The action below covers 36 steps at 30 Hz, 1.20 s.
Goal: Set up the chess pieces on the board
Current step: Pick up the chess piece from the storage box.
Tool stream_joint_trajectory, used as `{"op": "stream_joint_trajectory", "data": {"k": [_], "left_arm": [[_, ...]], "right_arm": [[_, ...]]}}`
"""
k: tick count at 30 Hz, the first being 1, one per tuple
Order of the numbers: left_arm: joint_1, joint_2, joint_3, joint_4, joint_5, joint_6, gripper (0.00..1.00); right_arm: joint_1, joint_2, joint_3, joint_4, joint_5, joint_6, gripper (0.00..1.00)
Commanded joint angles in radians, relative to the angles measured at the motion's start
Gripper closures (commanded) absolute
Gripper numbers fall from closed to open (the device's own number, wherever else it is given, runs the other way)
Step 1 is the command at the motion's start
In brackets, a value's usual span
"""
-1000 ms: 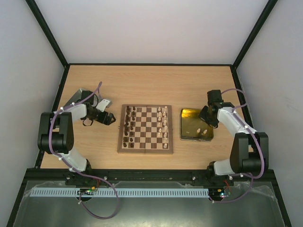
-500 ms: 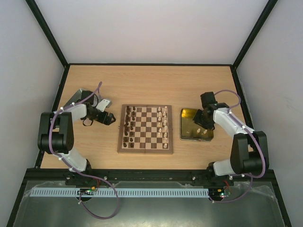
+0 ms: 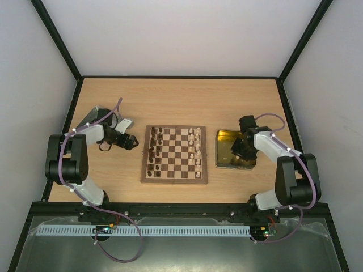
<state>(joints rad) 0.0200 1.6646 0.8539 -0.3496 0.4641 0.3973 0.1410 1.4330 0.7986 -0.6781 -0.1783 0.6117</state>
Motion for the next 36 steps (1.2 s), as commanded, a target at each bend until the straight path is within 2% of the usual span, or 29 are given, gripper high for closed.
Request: {"op": "stream_joint_trajectory", "data": {"k": [1, 5, 6, 8, 9, 29, 31, 36], "left_arm": [[-0.005, 0.032, -0.015, -0.045, -0.021, -0.002, 0.13], [-0.005, 0.028, -0.016, -0.046, -0.021, -0.001, 0.13], [-0.005, 0.028, -0.016, -0.046, -0.019, -0.001, 0.13], [-0.005, 0.028, -0.016, -0.046, -0.019, -0.002, 0.14], [-0.005, 0.026, -0.016, -0.046, -0.019, -0.001, 0.13], [-0.005, 0.023, -0.018, -0.046, -0.021, -0.001, 0.13], [-0.005, 0.022, -0.018, -0.045, -0.021, -0.001, 0.13], [-0.005, 0.026, -0.016, -0.046, -0.022, -0.001, 0.13]], "right_arm": [[0.003, 0.026, -0.016, 0.000, 0.008, -0.008, 0.69], [0.003, 0.045, -0.015, 0.005, 0.009, -0.008, 0.70], [0.002, 0.046, -0.015, 0.006, 0.011, -0.009, 0.75], [0.003, 0.042, -0.016, 0.009, 0.014, -0.007, 0.96], [0.002, 0.035, -0.016, 0.010, 0.019, -0.005, 0.98], [0.018, -0.084, 0.075, -0.020, 0.055, -0.034, 0.98], [0.056, -0.088, 0.087, -0.029, 0.031, -0.040, 0.98], [0.273, -0.091, 0.239, -0.135, 0.167, -0.023, 0.98]]}}
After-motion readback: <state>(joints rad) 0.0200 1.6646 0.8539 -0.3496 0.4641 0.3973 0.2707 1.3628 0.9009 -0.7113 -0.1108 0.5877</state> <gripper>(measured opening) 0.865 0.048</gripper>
